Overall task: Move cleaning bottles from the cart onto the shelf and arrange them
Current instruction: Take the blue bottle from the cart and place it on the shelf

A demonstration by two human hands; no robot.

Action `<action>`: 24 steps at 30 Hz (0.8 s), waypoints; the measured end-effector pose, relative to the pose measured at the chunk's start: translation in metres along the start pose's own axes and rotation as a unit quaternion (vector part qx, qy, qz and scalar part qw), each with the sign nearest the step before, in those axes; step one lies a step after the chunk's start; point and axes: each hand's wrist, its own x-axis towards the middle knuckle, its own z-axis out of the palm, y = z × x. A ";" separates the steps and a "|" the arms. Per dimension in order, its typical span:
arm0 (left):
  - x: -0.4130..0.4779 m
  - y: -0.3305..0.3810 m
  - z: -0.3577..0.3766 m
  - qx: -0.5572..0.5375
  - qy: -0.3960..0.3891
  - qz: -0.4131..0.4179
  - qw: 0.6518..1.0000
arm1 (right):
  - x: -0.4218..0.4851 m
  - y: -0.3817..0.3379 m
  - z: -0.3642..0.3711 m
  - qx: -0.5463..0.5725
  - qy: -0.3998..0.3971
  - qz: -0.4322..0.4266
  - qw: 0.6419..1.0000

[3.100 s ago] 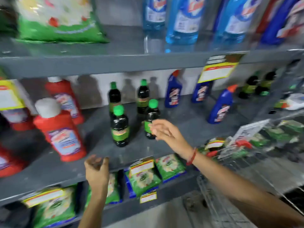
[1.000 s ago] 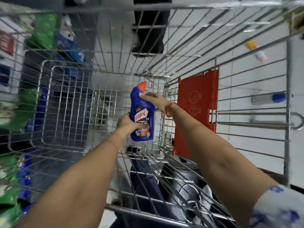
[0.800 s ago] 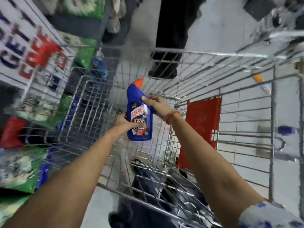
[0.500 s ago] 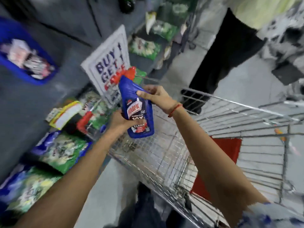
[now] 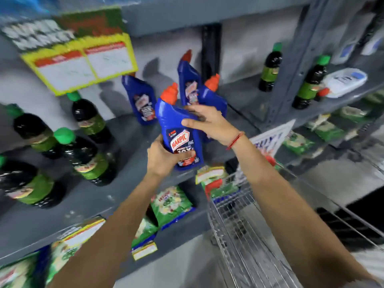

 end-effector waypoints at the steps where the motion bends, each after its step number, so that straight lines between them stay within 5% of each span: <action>1: 0.002 -0.003 -0.009 0.006 0.021 -0.001 1.000 | 0.010 -0.001 0.008 -0.005 -0.013 -0.005 1.000; 14: 0.029 -0.035 -0.051 0.039 0.123 -0.032 0.991 | 0.076 0.006 0.050 -0.045 -0.127 -0.001 0.991; 20: 0.040 -0.045 -0.053 0.043 0.085 -0.028 0.995 | 0.071 0.018 0.047 -0.022 -0.085 0.005 0.996; 24: 0.033 -0.067 -0.054 0.037 0.059 -0.033 0.997 | 0.045 0.047 0.043 -0.014 0.013 0.005 1.000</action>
